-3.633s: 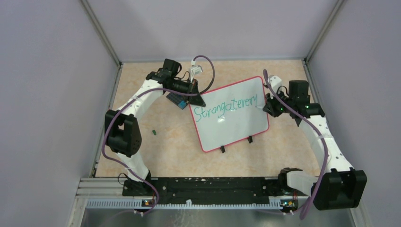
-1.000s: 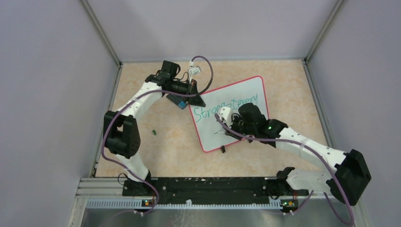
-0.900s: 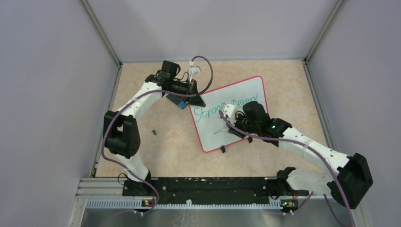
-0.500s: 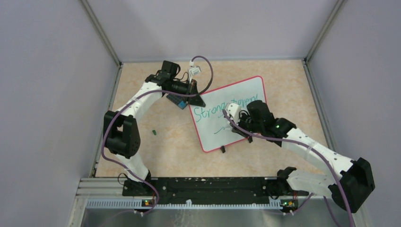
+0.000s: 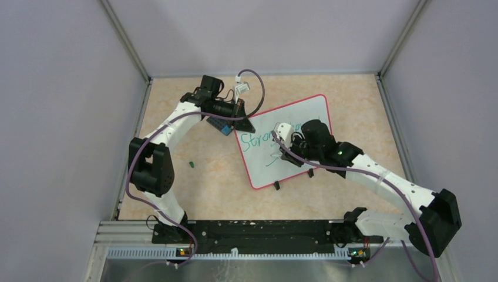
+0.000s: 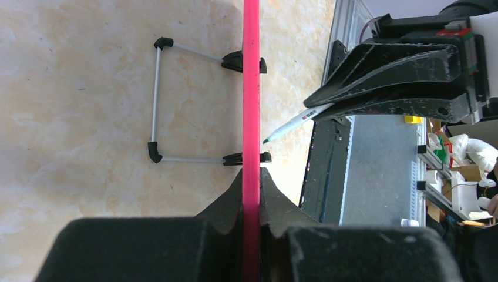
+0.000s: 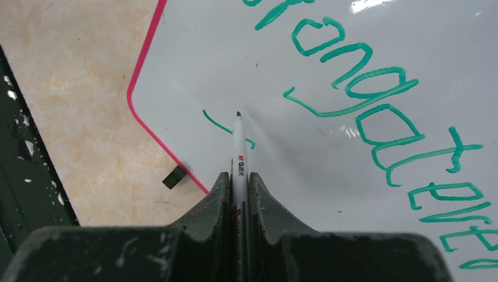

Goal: Write a sentence on the whiteboard

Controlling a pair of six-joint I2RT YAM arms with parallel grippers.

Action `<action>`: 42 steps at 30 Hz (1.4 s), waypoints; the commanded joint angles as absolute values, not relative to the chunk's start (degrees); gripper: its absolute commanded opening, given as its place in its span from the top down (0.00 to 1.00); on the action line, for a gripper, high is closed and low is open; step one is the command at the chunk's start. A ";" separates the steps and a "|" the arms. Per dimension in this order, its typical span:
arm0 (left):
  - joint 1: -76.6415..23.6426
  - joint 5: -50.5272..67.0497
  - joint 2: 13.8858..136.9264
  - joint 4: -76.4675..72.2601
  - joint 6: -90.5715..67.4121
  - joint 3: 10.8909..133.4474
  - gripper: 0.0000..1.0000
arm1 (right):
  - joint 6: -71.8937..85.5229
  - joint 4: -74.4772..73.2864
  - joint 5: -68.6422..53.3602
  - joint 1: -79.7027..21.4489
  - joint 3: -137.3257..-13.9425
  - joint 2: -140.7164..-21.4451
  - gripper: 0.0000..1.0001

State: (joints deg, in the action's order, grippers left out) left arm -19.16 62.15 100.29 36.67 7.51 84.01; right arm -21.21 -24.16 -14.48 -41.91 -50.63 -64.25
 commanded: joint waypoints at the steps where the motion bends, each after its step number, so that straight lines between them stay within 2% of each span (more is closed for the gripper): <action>1: -20.26 59.03 101.17 38.58 10.76 83.56 1.00 | -20.25 -20.33 -11.09 -42.36 -53.16 -65.92 1.00; 21: -20.29 59.36 101.43 38.94 11.28 83.92 1.00 | -21.99 -24.43 -12.94 -42.43 -45.94 -64.05 1.00; 36: -20.28 59.34 101.68 39.02 11.33 84.09 1.00 | -23.60 -26.71 -9.78 -39.69 -47.19 -61.23 1.00; 42: -20.26 59.62 101.86 39.06 11.20 84.38 1.00 | -23.26 -27.61 -13.02 -39.57 -48.89 -59.58 1.00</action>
State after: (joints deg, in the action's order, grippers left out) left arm -19.14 62.15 100.29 37.12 7.88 84.20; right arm -22.87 -27.70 -11.51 -39.94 -46.13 -61.89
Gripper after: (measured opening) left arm 0.096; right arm 0.090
